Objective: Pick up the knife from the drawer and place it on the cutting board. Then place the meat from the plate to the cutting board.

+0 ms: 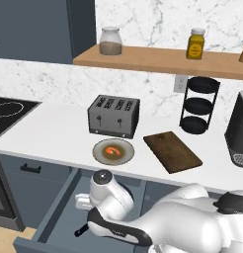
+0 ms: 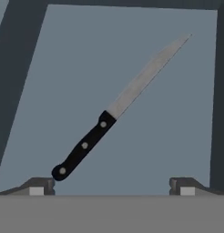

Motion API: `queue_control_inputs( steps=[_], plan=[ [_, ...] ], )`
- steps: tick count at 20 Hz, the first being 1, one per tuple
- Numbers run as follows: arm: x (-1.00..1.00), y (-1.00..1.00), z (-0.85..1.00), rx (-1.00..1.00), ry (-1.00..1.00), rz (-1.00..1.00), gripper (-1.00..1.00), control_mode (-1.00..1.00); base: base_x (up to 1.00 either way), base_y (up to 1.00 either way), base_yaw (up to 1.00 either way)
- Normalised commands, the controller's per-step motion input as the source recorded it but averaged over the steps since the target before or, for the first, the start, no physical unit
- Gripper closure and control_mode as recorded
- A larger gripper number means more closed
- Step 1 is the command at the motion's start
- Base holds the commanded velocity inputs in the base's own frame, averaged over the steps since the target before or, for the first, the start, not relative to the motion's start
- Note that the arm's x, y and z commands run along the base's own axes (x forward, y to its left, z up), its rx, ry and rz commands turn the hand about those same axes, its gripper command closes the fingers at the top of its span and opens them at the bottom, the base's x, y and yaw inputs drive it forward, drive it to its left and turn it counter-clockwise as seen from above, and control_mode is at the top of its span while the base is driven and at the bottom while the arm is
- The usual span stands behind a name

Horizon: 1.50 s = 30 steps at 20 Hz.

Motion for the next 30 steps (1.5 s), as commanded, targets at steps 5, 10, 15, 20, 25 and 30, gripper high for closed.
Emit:
queue_control_inputs(
  steps=[5,10,15,20,25,30],
  plan=[
    [-0.02,0.0,-0.17,0.0,0.0,-0.21,-1.0,-1.0,0.0,0.0,0.0],
    [0.02,0.02,-0.18,0.0,0.01,-0.21,-1.0,-1.0,0.0,0.0,0.0],
    [0.12,0.05,-0.19,0.04,0.09,-0.12,-1.0,-1.0,0.0,0.0,0.0],
    [0.11,0.0,-0.27,0.01,0.08,-0.07,-1.0,-1.0,0.0,0.0,0.0],
    [0.18,0.0,-0.26,0.0,0.07,-0.03,-1.0,-1.0,0.0,0.0,0.0],
    [0.22,0.01,-0.12,0.0,0.1,-0.02,-1.0,-1.0,0.0,0.0,0.0]
  ],
)
